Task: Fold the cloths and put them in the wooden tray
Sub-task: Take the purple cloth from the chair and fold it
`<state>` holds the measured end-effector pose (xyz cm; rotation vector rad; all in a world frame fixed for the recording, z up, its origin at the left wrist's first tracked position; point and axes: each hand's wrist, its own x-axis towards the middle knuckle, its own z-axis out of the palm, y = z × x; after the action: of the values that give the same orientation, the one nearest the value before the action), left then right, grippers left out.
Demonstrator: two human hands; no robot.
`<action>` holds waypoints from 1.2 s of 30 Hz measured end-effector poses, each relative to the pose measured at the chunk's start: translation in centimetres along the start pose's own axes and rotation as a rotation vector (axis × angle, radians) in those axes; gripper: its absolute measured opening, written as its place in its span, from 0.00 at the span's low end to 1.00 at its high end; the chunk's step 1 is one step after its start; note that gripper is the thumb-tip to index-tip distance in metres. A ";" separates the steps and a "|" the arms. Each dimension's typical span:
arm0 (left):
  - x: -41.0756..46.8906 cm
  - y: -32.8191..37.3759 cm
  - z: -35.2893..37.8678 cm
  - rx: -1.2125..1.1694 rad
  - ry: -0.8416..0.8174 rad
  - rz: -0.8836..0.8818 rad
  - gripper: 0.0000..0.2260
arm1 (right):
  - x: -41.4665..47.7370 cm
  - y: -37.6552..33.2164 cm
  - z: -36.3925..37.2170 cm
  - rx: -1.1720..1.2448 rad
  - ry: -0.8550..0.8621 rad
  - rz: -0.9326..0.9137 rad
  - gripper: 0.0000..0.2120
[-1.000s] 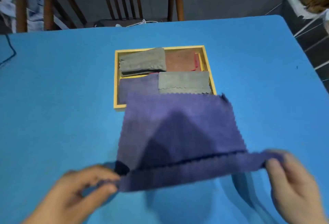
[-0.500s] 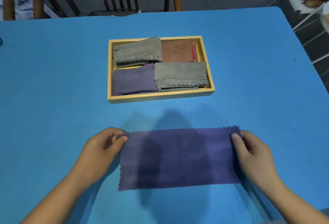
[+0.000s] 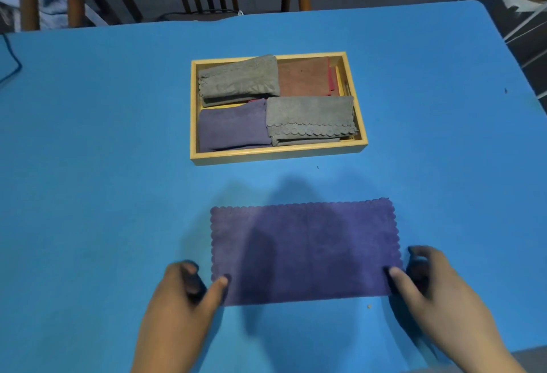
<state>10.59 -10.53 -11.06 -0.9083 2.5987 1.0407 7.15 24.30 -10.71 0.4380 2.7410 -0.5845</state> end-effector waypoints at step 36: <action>3.2 7.1 3.0 0.308 0.082 0.739 0.08 | 4.7 -2.2 0.1 0.018 0.062 0.066 0.20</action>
<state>3.60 -5.93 -10.55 0.1095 3.1135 0.6882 2.17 23.47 -11.67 0.5571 2.7702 -0.5883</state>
